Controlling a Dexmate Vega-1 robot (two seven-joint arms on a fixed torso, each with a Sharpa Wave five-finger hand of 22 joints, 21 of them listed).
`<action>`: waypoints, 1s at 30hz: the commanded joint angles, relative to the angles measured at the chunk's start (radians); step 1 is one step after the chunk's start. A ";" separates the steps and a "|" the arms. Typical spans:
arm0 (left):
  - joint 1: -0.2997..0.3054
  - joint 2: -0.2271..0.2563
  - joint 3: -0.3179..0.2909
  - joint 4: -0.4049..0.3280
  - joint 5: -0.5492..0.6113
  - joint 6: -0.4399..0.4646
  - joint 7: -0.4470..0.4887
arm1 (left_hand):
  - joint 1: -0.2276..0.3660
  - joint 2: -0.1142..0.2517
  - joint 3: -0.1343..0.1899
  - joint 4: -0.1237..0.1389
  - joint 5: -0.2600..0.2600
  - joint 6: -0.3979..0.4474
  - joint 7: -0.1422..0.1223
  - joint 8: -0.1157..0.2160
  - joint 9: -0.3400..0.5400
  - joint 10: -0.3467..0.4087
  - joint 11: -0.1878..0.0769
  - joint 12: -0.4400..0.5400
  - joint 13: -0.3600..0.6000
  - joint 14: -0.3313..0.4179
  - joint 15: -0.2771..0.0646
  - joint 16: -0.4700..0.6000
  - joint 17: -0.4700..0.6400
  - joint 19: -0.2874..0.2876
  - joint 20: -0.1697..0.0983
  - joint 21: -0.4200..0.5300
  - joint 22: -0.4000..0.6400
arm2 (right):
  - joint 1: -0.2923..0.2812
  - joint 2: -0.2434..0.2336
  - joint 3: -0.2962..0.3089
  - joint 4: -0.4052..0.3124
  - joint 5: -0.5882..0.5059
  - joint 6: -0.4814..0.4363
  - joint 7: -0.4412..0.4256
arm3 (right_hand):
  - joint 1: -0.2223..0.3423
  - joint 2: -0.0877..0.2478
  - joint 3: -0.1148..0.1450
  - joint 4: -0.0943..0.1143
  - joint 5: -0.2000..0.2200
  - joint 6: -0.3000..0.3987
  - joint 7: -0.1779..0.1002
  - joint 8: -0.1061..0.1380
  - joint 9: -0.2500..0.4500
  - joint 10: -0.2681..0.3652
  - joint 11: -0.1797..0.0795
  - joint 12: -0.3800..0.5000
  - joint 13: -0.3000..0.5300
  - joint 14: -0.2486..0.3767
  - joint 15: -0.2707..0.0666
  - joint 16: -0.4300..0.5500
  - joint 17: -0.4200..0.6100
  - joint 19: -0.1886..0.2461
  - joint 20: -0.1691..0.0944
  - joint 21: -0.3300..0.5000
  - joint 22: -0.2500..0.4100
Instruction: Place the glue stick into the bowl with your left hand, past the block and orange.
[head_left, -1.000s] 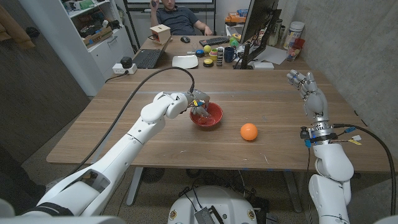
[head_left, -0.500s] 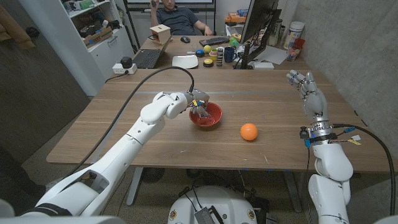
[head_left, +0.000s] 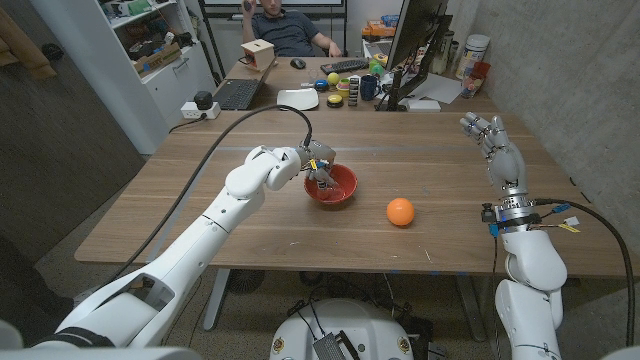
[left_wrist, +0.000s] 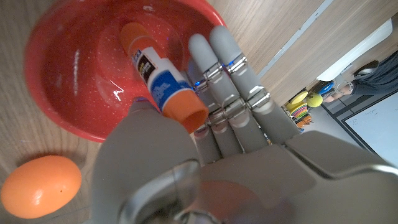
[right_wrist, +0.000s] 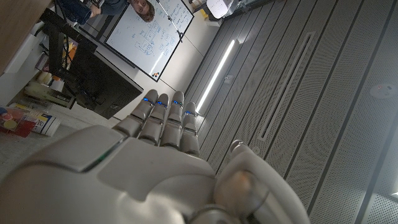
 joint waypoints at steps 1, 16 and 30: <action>-0.002 -0.001 0.004 -0.018 0.032 0.021 -0.022 | -0.011 -0.004 -0.015 0.000 0.007 -0.028 -0.011 -0.005 0.004 -0.031 -0.008 -0.008 0.004 -0.019 0.001 -0.021 0.003 -0.011 0.001 -0.012 0.006 | 0.002 0.000 -0.001 0.004 0.004 0.005 0.000 | 0.008 0.005 -0.005 -0.002 0.003 0.000 0.008 0.003 0.005 0.004 0.007 0.000 0.003 0.003 0.005 -0.001 0.003 0.007 0.004 -0.001 0.004; -0.013 -0.006 0.007 -0.030 0.052 0.031 -0.045 | -0.043 -0.002 -0.067 -0.008 0.029 -0.185 -0.063 0.001 0.012 -0.218 -0.025 -0.018 0.010 -0.189 0.000 -0.152 0.014 -0.062 0.025 -0.063 0.012 | 0.006 -0.007 0.002 0.012 0.005 0.003 0.006 | 0.009 0.005 -0.006 -0.002 0.003 -0.001 0.013 0.002 0.005 0.003 0.012 0.000 0.003 0.003 0.009 -0.001 0.003 0.009 0.005 -0.003 0.004; -0.021 -0.009 0.005 -0.044 0.063 0.034 -0.050 | -0.063 0.001 -0.105 -0.011 0.045 -0.284 -0.083 0.006 0.015 -0.368 0.001 -0.021 0.013 -0.359 0.004 -0.173 0.022 -0.127 0.060 -0.108 0.014 | 0.018 -0.011 0.002 0.029 0.013 -0.002 0.013 | 0.010 0.004 -0.008 -0.004 0.003 0.000 0.016 0.002 0.005 0.003 0.016 0.000 0.003 0.004 0.013 -0.001 0.003 0.009 0.005 -0.006 0.004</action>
